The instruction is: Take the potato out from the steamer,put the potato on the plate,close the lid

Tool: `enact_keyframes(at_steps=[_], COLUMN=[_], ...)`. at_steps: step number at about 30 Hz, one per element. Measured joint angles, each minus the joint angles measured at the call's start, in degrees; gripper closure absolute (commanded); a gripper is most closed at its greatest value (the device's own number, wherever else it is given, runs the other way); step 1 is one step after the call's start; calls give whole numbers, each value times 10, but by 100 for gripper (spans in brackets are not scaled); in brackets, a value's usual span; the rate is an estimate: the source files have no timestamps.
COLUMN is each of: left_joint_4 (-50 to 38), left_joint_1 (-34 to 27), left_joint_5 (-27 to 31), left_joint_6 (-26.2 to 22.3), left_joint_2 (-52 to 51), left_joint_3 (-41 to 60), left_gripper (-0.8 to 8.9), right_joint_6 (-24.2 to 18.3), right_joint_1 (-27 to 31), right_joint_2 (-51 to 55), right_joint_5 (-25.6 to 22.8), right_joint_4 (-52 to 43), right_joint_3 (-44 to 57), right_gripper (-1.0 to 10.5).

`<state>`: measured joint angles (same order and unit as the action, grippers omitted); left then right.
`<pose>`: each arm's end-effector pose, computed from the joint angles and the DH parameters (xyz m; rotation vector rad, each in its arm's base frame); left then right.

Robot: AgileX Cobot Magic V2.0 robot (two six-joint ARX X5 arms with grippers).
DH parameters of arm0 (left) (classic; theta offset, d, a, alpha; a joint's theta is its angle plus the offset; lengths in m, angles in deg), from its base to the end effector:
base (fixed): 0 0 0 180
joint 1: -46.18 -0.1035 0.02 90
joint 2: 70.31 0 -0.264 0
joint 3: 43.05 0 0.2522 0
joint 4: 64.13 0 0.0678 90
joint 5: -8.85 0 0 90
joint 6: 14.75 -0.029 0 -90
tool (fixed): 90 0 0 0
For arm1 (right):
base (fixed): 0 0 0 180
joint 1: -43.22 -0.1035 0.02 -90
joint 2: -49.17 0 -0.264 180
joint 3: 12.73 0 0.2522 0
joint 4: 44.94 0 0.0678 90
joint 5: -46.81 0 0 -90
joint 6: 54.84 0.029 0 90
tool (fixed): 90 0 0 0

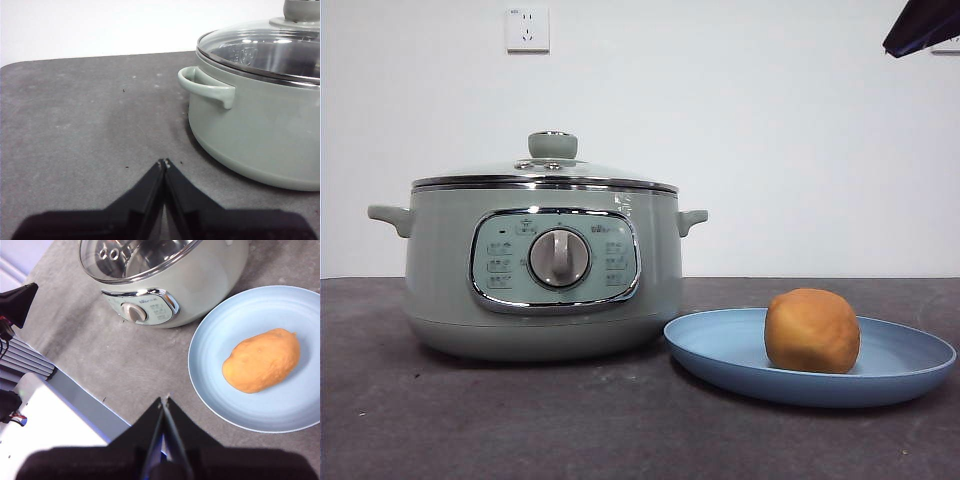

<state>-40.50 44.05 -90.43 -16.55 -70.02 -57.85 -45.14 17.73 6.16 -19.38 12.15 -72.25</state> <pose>0.0955 -0.0011 0.1527 0.0155 0.1565 -0.1270 0.1217 0.0710 0.2939 0.1412 0.7975 0.7594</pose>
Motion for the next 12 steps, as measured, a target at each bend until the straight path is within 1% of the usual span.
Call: enact_keyframes(at_steps=[12], left_joint_4=[0], left_joint_1=[0], left_joint_5=[0], left_joint_6=[0], left_joint_2=[0], left_joint_3=[0], left_gripper=[817], right_joint_6=[0], right_joint_1=[2], right_joint_2=[3], right_joint_5=[-3], right_joint_4=[0], right_joint_3=[0], right_gripper=[946])
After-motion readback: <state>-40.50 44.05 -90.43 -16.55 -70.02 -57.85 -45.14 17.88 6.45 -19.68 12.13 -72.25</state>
